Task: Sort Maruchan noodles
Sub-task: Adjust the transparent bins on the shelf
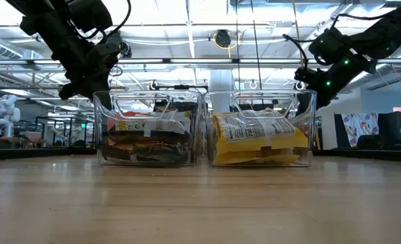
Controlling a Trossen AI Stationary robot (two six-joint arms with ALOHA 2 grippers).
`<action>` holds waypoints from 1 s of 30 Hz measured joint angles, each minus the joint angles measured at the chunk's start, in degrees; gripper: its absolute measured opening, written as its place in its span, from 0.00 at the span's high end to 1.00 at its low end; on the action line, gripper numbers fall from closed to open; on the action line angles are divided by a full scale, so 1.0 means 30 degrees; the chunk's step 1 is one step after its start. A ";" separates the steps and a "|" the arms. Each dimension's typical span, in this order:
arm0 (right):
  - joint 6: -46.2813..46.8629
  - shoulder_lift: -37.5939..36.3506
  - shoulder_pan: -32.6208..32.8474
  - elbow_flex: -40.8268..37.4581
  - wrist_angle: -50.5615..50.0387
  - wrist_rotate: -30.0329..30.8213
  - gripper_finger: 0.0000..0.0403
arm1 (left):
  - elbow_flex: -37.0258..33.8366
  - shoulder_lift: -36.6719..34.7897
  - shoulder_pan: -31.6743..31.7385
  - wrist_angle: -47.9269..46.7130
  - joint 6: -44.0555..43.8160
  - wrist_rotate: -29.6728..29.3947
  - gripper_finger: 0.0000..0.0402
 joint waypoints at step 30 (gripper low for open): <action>0.0990 0.5241 -0.0405 0.0000 0.6870 -0.5043 0.80 | 0.0000 0.0007 0.0000 -0.0007 -0.0488 0.0006 0.99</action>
